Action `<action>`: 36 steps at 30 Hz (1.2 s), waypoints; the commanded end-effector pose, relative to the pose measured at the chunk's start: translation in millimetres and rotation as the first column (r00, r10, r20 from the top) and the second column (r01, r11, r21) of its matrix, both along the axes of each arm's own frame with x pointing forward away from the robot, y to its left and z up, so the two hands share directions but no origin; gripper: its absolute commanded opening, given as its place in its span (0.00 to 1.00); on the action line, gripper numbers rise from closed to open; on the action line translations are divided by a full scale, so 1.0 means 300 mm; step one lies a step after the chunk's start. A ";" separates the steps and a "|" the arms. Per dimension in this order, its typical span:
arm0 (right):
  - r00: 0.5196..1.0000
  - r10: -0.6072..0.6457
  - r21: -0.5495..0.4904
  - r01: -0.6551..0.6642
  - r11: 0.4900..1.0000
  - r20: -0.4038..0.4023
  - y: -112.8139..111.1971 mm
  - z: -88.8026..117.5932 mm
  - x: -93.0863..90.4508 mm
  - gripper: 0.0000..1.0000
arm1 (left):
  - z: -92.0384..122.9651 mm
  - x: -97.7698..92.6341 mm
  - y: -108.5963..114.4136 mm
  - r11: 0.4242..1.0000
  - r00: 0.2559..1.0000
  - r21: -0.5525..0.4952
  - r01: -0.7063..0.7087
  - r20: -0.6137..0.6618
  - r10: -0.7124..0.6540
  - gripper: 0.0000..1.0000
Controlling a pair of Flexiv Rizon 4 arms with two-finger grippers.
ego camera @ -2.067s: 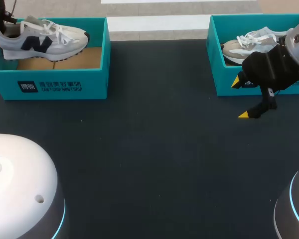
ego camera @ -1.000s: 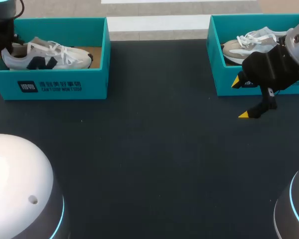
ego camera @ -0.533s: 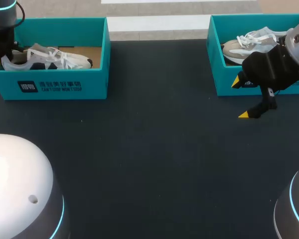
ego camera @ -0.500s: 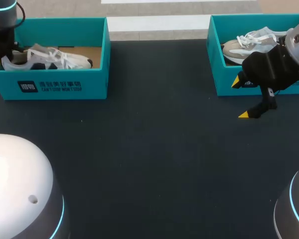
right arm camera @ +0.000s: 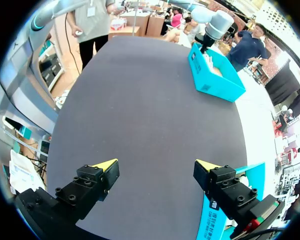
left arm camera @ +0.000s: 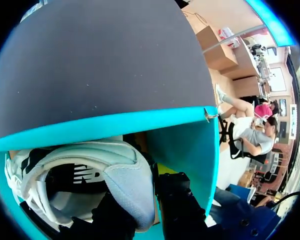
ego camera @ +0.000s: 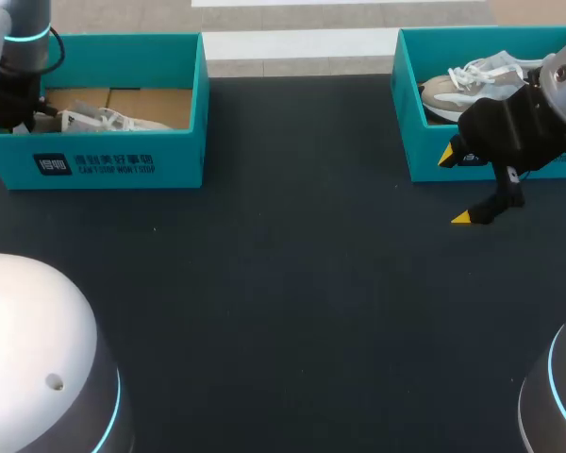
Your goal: Take the shoe out of the shoebox, open the shoe tongue, remove and reinsert the insole, then place the shoe into the shoebox
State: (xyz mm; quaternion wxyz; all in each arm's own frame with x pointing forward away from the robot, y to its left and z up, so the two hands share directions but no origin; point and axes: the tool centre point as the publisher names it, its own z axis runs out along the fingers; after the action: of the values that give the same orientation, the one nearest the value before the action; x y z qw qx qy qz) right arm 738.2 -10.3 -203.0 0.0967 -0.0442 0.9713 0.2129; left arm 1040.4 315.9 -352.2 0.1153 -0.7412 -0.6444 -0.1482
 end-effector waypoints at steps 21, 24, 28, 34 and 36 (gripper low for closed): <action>1.000 0.000 -0.003 0.000 1.000 -0.001 0.004 -0.003 0.004 1.00 | -0.035 0.029 -0.009 0.999 0.998 -0.027 0.036 -0.043 -0.037 0.49; 1.000 0.000 -0.003 0.000 1.000 -0.001 0.004 -0.003 0.004 1.00 | -0.021 0.025 -0.010 0.998 0.998 -0.039 0.045 -0.041 -0.046 0.51; 1.000 0.000 -0.003 0.000 1.000 -0.001 0.004 -0.003 0.004 1.00 | 0.007 0.023 -0.014 0.997 0.998 -0.055 0.054 -0.035 -0.056 0.49; 1.000 0.000 -0.003 0.000 1.000 -0.001 0.004 -0.003 0.004 1.00 | 0.043 0.020 -0.028 0.992 0.996 -0.097 0.078 -0.043 -0.083 0.61; 1.000 0.000 -0.003 0.000 1.000 -0.001 0.004 -0.003 0.004 1.00 | 0.050 0.020 -0.033 0.992 0.995 -0.100 0.082 -0.040 -0.087 0.72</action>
State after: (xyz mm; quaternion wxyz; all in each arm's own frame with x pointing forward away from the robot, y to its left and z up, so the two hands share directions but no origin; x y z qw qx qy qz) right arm 738.2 -10.3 -203.1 0.0967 -0.0441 0.9713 0.2129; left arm 1049.5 305.2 -341.8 0.0887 -0.7752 -0.6167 -0.1041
